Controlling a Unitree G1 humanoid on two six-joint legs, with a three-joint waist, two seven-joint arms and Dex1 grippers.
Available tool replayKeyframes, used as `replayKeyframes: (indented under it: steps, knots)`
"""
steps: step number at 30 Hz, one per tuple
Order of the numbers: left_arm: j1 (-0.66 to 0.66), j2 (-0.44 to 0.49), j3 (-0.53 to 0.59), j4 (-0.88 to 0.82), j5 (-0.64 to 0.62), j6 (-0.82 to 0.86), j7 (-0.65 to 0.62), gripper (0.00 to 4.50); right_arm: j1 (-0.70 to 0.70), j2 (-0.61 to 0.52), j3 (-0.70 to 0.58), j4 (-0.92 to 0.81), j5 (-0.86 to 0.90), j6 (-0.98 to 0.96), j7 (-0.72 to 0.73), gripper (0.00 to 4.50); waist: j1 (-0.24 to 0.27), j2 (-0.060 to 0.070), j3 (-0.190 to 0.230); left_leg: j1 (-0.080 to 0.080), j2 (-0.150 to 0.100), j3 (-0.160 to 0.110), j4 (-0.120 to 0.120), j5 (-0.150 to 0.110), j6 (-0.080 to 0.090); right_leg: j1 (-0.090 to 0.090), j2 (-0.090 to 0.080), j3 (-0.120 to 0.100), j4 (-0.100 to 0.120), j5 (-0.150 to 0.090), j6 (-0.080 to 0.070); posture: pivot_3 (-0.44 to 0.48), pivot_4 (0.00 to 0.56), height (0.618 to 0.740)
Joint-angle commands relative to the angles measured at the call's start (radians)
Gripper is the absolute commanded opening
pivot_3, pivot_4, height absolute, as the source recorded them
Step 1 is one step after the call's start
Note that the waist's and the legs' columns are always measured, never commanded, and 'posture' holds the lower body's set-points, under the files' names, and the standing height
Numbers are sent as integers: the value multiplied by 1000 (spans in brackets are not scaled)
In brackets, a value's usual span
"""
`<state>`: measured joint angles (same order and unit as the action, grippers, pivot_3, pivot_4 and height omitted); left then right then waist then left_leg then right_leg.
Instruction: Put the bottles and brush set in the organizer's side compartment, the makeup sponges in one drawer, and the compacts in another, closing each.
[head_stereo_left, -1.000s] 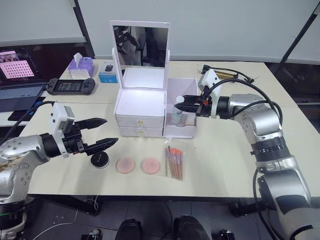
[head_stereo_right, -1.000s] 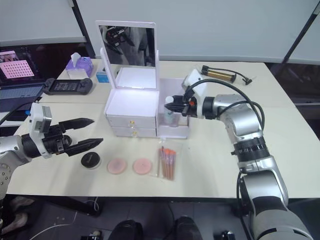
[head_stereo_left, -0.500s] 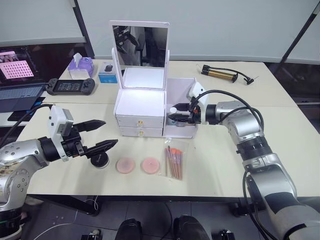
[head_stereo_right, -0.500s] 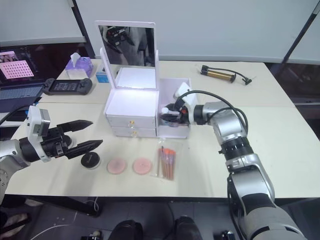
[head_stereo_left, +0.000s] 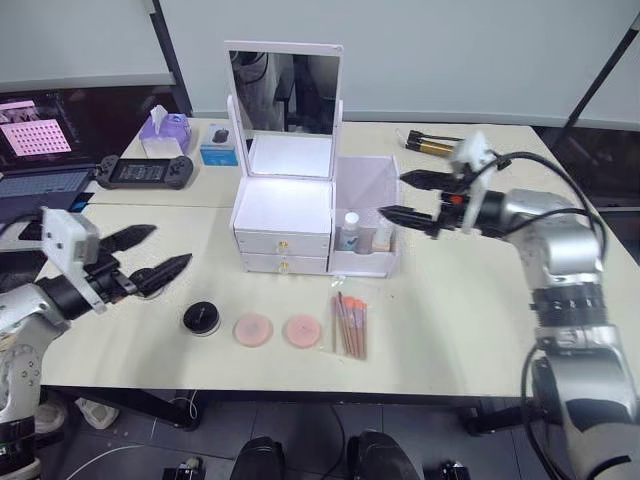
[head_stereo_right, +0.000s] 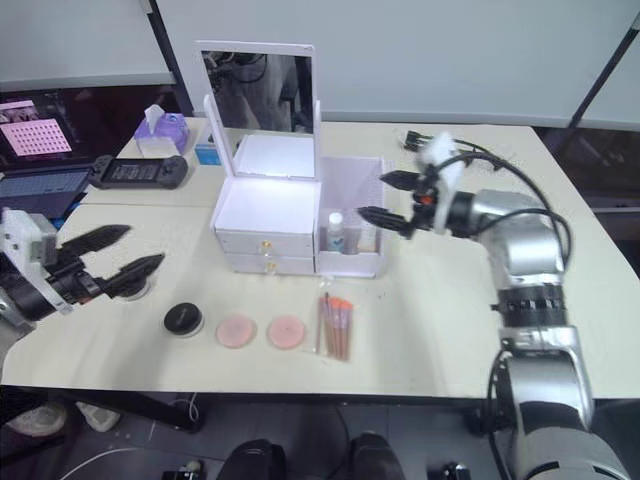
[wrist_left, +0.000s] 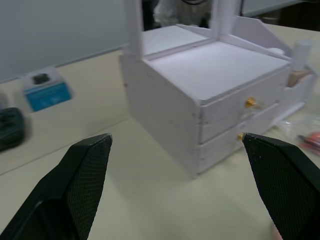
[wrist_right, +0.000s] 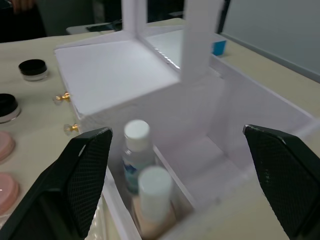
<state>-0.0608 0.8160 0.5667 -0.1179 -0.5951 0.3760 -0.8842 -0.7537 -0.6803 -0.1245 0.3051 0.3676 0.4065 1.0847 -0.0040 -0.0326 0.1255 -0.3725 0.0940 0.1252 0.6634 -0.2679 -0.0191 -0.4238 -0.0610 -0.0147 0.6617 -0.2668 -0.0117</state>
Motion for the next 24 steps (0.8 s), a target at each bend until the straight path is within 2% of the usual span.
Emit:
replayKeyframes:
  steps: [1,6,11,16,24]
  knots:
    - [36,22,95,61,17,-55,-8,4500,45,-43,-137,-1,82,-43,21,4467,-3,0,0,1,0,0,-1,0,0,0,0,0,0,0,0,0,150,689]
    - [90,46,189,220,49,-116,-17,4500,180,-121,-213,117,50,-176,48,4467,-12,0,0,3,1,0,-1,0,0,1,1,0,0,-1,-1,0,150,689]
    - [130,47,240,243,35,-126,-26,4500,232,-150,-235,223,36,-277,55,4467,-11,0,0,3,1,2,-2,0,0,0,0,0,1,-1,-1,0,150,689]
    - [141,45,216,140,20,-113,-36,4500,206,-130,-207,178,60,-240,55,4467,-11,0,0,3,1,2,-2,0,0,1,0,1,1,-1,-1,0,150,689]
    - [9,90,39,-175,-124,160,37,4500,164,-175,-79,-104,114,46,111,4467,-3,1,0,3,1,2,-2,0,-1,1,0,1,1,-1,-1,0,150,689]
